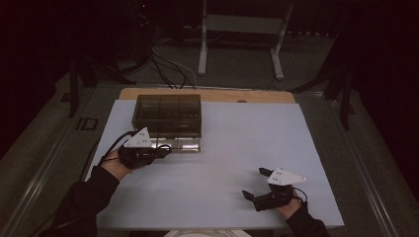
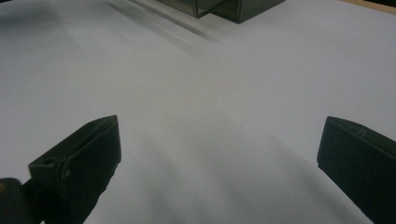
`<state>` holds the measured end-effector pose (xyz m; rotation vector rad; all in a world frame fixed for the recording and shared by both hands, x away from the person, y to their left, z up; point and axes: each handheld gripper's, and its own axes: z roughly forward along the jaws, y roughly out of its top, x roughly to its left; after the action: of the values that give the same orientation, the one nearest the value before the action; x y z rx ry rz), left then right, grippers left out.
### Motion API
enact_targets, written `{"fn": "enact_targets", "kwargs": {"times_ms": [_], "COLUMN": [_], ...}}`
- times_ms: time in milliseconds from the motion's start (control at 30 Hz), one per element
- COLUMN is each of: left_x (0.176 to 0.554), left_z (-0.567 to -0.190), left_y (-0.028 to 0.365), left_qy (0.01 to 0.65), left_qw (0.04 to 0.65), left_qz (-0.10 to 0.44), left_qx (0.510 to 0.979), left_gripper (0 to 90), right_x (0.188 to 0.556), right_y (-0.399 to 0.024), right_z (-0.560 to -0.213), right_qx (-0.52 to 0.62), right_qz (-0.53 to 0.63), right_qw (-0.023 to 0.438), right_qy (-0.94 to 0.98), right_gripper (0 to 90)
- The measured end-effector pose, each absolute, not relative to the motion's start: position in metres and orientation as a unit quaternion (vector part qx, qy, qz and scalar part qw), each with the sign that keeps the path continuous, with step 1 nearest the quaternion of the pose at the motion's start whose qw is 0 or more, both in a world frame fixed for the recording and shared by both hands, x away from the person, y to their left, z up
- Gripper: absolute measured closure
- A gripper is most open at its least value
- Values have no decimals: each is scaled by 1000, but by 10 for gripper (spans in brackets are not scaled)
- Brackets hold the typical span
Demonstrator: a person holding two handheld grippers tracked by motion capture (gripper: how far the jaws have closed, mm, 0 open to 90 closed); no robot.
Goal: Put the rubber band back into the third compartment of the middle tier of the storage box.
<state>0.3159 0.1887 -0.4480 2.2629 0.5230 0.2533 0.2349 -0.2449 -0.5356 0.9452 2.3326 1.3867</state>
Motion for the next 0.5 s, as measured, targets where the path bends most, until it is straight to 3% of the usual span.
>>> {"fn": "enact_targets", "kwargs": {"times_ms": [500], "left_x": [324], "left_z": [-435], "left_y": [176], "left_qy": [204], "left_qw": [404], "left_qz": [99], "left_qx": [886], "left_gripper": [900], "right_x": [235], "right_y": [-245], "right_z": [-536], "right_qx": [324], "right_qz": [479], "right_qw": [135], "right_qy": [805], "right_gripper": [0]}}
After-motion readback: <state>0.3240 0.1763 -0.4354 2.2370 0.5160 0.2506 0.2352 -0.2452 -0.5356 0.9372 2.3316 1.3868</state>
